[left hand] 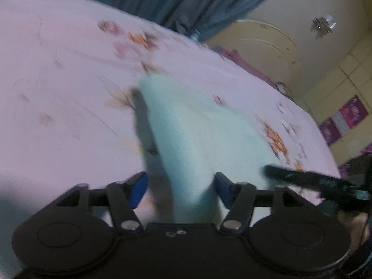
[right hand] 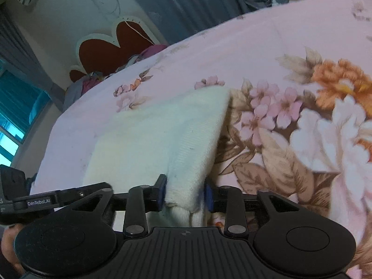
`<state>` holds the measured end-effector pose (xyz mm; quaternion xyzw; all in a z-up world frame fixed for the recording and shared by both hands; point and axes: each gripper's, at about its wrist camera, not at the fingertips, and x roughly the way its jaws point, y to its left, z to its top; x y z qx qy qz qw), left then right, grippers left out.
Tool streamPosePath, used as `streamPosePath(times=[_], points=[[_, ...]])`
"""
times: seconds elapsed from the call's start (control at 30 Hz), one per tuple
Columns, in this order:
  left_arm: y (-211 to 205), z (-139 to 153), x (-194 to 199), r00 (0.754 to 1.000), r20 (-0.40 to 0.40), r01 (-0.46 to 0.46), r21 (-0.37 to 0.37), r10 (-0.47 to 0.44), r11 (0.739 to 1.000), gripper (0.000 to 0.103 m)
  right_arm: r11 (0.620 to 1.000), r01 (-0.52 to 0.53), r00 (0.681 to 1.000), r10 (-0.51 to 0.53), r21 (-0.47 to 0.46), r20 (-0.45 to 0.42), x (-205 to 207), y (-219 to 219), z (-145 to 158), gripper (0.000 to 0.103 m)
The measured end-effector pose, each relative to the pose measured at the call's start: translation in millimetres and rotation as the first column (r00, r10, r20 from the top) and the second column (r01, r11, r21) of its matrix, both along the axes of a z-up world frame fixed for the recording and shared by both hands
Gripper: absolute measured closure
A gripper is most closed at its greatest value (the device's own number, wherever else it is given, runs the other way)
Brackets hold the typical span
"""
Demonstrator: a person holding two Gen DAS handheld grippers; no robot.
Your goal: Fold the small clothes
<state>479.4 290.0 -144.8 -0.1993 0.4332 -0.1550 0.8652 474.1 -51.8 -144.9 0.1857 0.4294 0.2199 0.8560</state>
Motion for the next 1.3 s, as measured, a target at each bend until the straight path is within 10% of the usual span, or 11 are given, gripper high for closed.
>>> streamPosePath(times=[0.17,0.33,0.67,0.93,1.3], points=[[1.8,30.3,10.0,0.990,0.143,-0.012,0.056,0.004,0.998,0.067,0.997,-0.004,0.990,0.016,-0.081,0.141,16.9,3.8,33.6,0.059],[-34.0,24.6,47.2,0.986,0.135,0.083,0.126,-0.100,0.989,0.068,0.976,-0.130,0.981,0.152,-0.173,0.121,55.4,47.7,17.6,0.087],[-29.3,16.0,40.0,0.990,0.124,0.051,0.109,-0.064,0.993,0.073,0.960,-0.129,0.981,0.160,-0.248,0.109,63.1,48.7,-8.0,0.088],[-66.7,16.8,-10.0,0.973,0.121,0.170,0.205,-0.197,0.964,0.077,0.921,-0.253,0.942,0.304,-0.294,0.141,-2.5,49.8,8.4,0.088],[-66.3,19.5,-70.0,0.978,0.131,0.144,0.125,-0.161,0.982,0.077,0.899,-0.281,0.915,0.356,-0.336,0.188,-66.0,53.2,18.9,0.088]])
